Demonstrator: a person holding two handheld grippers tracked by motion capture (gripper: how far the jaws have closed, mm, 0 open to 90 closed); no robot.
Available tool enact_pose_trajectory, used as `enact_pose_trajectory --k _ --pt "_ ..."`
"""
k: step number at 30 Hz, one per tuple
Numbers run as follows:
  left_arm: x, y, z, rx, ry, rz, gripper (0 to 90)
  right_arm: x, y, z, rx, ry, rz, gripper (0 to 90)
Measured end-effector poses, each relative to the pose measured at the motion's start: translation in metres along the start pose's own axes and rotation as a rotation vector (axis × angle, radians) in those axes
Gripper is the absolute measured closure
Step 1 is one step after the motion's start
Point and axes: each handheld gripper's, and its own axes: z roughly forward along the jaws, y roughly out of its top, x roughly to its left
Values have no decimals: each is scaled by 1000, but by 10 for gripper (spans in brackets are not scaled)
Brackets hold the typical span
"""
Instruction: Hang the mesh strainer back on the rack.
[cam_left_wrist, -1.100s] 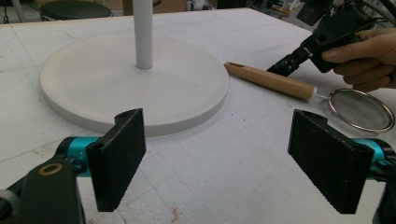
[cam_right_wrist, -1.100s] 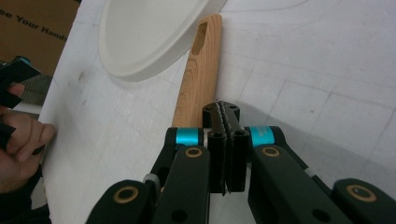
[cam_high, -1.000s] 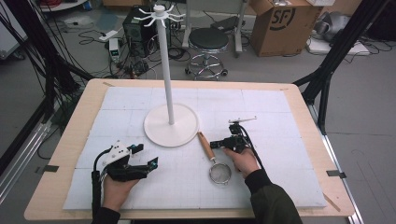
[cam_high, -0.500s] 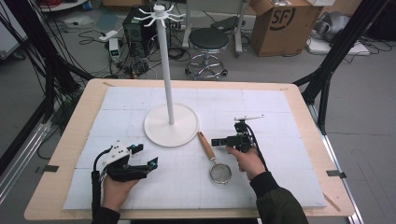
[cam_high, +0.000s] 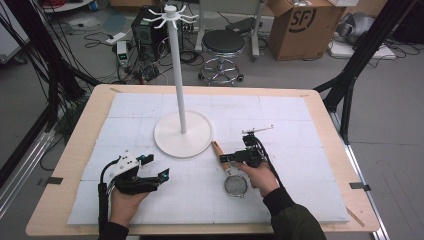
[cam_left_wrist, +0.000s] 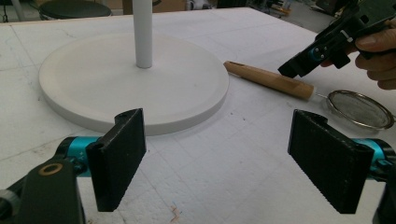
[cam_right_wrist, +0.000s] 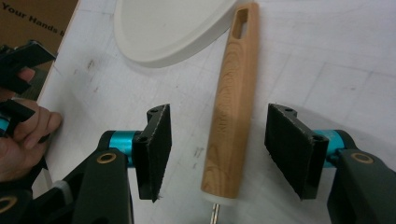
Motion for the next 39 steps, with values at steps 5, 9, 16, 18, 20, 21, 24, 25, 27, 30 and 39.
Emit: enact_pose_trajectory --k 5,9,16,18,20,21,24,25,27,30,39 --pt "0 0 0 -1 -4 2 198 6 -2 6 22 -11 -11 422" --pt "0 1 0 -4 -6 1 198 8 -3 8 36 -22 -15 423" --pt "0 0 1 -3 -5 0 198 15 -6 9 42 -89 -60 474" --pt "-1 0 0 0 -6 1 198 17 -6 10 48 -104 -70 475" --pt "0 0 0 -1 -5 1 198 19 -7 11 42 -119 -79 482" --pt "0 0 0 -3 -6 1 198 19 -7 11 40 -129 -89 484" --pt "0 0 0 -2 -5 1 198 25 -9 12 39 -177 -120 526" --pt "0 0 0 -2 -5 0 198 26 -10 13 37 -191 -130 545" --pt "0 0 1 -2 -5 0 198 30 -11 14 39 -240 -159 574" --pt "-1 0 1 -1 -4 0 198 37 -14 17 35 -289 -197 575" --pt "-1 0 1 -2 -8 2 199 50 -16 25 52 -408 -276 604"
